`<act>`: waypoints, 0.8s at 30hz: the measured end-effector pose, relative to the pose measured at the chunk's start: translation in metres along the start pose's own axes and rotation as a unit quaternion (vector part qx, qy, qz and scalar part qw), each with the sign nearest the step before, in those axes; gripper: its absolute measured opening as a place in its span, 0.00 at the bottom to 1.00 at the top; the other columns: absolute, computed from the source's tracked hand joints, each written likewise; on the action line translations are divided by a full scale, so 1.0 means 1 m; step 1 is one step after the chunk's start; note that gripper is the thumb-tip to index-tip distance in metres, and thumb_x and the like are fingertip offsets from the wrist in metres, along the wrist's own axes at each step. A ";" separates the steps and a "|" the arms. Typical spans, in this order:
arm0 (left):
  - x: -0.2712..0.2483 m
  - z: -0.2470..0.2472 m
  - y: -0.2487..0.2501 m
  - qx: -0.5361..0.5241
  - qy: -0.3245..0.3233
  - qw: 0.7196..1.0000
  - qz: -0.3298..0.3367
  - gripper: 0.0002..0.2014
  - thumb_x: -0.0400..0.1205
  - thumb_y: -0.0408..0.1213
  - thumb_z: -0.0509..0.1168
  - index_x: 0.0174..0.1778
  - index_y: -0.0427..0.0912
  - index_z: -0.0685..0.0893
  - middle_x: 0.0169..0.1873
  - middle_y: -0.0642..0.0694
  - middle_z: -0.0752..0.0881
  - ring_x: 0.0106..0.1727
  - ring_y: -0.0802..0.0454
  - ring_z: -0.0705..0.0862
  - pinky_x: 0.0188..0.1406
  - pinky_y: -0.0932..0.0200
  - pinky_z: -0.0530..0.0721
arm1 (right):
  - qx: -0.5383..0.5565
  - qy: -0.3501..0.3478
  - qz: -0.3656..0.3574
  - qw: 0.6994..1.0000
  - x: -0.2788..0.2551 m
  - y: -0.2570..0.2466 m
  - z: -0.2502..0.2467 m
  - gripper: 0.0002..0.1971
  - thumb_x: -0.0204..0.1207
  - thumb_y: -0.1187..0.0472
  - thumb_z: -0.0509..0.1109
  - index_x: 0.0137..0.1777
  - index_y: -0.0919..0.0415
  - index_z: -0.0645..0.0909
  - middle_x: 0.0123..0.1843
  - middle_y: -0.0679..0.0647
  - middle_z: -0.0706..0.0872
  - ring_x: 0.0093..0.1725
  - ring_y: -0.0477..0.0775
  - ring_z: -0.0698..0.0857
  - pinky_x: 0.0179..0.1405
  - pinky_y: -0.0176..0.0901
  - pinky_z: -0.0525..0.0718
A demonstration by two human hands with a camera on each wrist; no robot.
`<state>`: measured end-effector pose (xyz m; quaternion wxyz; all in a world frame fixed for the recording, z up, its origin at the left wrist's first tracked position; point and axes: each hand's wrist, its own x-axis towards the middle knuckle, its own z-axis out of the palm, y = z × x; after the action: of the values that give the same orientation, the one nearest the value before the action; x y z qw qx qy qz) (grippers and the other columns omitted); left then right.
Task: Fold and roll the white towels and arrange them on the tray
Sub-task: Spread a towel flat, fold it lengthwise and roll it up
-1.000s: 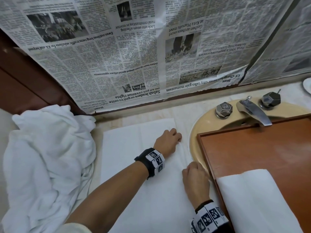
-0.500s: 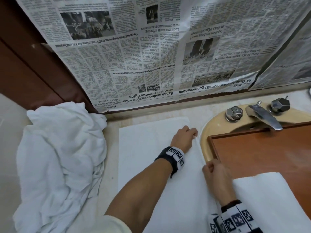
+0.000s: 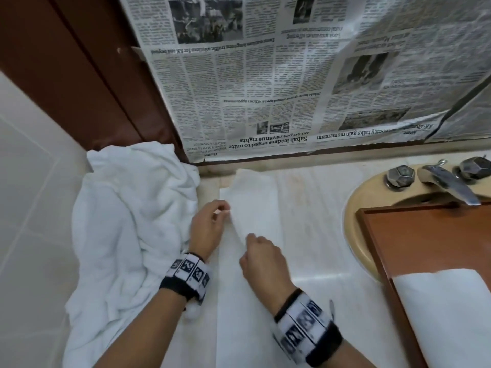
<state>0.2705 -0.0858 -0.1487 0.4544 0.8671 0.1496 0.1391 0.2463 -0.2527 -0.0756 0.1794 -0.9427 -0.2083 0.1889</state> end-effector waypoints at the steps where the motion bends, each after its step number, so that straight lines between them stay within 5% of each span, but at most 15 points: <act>1: -0.005 -0.004 -0.011 0.011 -0.012 0.999 -0.034 0.07 0.83 0.32 0.68 0.45 0.50 0.86 0.41 0.58 0.88 0.43 0.65 0.84 0.42 0.72 0.74 | 0.005 -0.015 -0.002 1.000 0.004 -0.009 0.011 0.09 0.83 0.66 0.58 0.61 0.64 0.73 0.58 0.61 0.81 0.55 0.64 0.83 0.41 0.46 0.69; 4: -0.011 -0.005 -0.028 0.021 -0.006 0.997 -0.079 0.06 0.83 0.33 0.67 0.45 0.49 0.86 0.38 0.58 0.88 0.41 0.69 0.83 0.40 0.79 0.73 | 0.024 -0.042 0.006 0.999 0.014 -0.023 0.035 0.09 0.82 0.68 0.57 0.59 0.64 0.74 0.57 0.62 0.82 0.48 0.62 0.80 0.40 0.46 0.68; 9: -0.018 0.004 -0.026 -0.003 0.026 0.992 -0.122 0.05 0.82 0.44 0.71 0.49 0.49 0.84 0.36 0.55 0.87 0.39 0.64 0.84 0.41 0.77 0.78 | 0.038 -0.026 0.013 0.999 0.011 -0.021 0.048 0.05 0.82 0.65 0.57 0.55 0.62 0.73 0.54 0.59 0.81 0.42 0.57 0.72 0.39 0.46 0.67; 13: -0.020 0.008 -0.032 0.019 0.001 0.989 -0.148 0.08 0.80 0.34 0.72 0.53 0.41 0.83 0.37 0.53 0.84 0.36 0.57 0.82 0.45 0.63 0.85 | 0.043 -0.014 0.006 0.999 0.012 -0.015 0.061 0.05 0.83 0.63 0.58 0.46 0.58 0.65 0.46 0.56 0.76 0.41 0.57 0.72 0.30 0.45 0.62; 15: -0.020 0.006 -0.033 0.033 -0.003 0.989 -0.146 0.07 0.80 0.32 0.72 0.52 0.40 0.83 0.37 0.52 0.84 0.35 0.58 0.80 0.40 0.73 0.81 | 0.041 -0.014 -0.004 0.999 0.014 -0.012 0.071 0.05 0.83 0.64 0.57 0.45 0.58 0.64 0.44 0.54 0.72 0.40 0.57 0.71 0.26 0.44 0.58; 18: -0.020 0.000 -0.034 0.058 -0.021 0.988 -0.138 0.04 0.80 0.33 0.72 0.49 0.41 0.85 0.38 0.50 0.85 0.35 0.61 0.80 0.39 0.78 0.77 | 0.047 -0.023 -0.018 0.998 0.015 -0.009 0.086 0.04 0.84 0.63 0.57 0.47 0.58 0.66 0.46 0.54 0.75 0.41 0.57 0.72 0.34 0.46 0.66; 24: -0.018 -0.003 -0.037 0.064 -0.037 0.987 -0.146 0.06 0.80 0.35 0.72 0.51 0.40 0.85 0.38 0.47 0.86 0.42 0.53 0.83 0.50 0.60 0.82 | 0.051 -0.032 -0.057 0.997 0.008 -0.001 0.095 0.13 0.86 0.57 0.58 0.48 0.64 0.79 0.45 0.55 0.79 0.48 0.57 0.77 0.41 0.48 0.74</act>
<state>0.2477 -0.0709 -0.1794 0.4186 0.8679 0.2658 0.0294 0.2124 -0.2236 -0.1595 0.2315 -0.9122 -0.2578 0.2185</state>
